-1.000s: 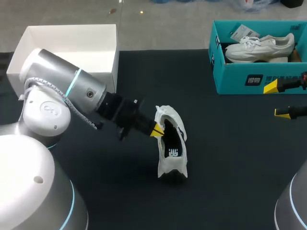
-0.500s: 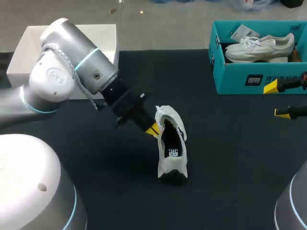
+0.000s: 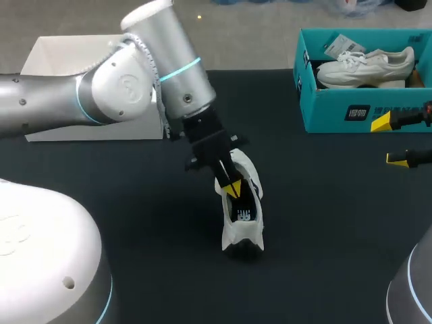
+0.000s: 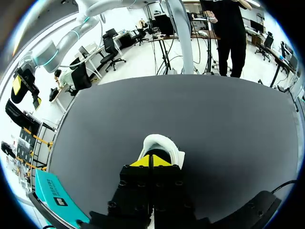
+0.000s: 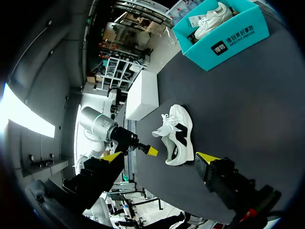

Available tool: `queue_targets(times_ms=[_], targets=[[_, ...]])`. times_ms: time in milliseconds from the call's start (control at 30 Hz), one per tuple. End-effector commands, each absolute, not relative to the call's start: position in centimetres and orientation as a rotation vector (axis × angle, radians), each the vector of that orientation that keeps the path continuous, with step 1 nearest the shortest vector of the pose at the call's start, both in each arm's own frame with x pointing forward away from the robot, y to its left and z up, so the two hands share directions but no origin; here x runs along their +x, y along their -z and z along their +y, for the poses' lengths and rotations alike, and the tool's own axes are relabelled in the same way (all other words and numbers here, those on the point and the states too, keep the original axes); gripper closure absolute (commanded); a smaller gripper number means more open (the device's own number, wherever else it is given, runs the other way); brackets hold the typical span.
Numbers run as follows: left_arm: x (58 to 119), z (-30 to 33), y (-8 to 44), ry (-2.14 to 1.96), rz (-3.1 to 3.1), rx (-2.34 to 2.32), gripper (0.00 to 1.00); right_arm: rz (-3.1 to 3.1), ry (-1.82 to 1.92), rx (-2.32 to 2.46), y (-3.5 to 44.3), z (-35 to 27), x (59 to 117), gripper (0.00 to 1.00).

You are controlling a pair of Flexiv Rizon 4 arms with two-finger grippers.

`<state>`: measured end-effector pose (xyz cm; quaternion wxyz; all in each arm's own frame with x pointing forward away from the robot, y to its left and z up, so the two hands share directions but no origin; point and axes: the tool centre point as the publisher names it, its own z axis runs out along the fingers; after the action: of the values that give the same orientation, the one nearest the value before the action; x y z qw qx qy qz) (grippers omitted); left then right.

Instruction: Take the shoe out of the shoebox, open the shoe tongue, remove and reinsert the insole, then place the shoe into the shoebox

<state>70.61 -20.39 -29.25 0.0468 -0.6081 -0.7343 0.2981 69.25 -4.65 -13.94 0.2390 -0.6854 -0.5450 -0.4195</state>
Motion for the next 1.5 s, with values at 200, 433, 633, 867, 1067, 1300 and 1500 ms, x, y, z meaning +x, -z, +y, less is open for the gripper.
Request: queue_targets(times_ms=[200,433,633,867,1067,1300,1500], targets=[[71.0,-21.6,31.0,-0.627,-2.072,-1.862,1.0,-1.492,1.149,-1.879,14.0,-4.6,69.2,0.0],[70.3,-21.7,33.2,-0.671,-2.071,-1.901,1.0,-1.492,1.149,-1.879,14.0,-4.6,69.2,0.0],[69.4,-22.2,34.9,-0.67,-2.114,-1.917,1.0,-1.492,1.149,-1.879,14.0,-4.6,69.2,0.0],[68.7,-22.1,36.7,-0.656,-2.116,-1.909,1.0,-1.492,1.149,-1.879,14.0,-4.6,69.2,0.0],[68.4,-22.1,38.7,-0.586,-2.131,-1.975,1.0,-1.492,1.149,-1.879,14.0,-4.6,69.2,0.0],[68.3,-22.3,40.8,-0.518,-2.13,-2.032,1.0,-1.492,1.149,-1.879,14.0,-4.6,69.2,0.0],[68.5,-22.4,42.3,-0.47,-2.1,-2.062,1.0,-1.492,1.149,-1.879,14.0,-4.6,69.2,0.0]])
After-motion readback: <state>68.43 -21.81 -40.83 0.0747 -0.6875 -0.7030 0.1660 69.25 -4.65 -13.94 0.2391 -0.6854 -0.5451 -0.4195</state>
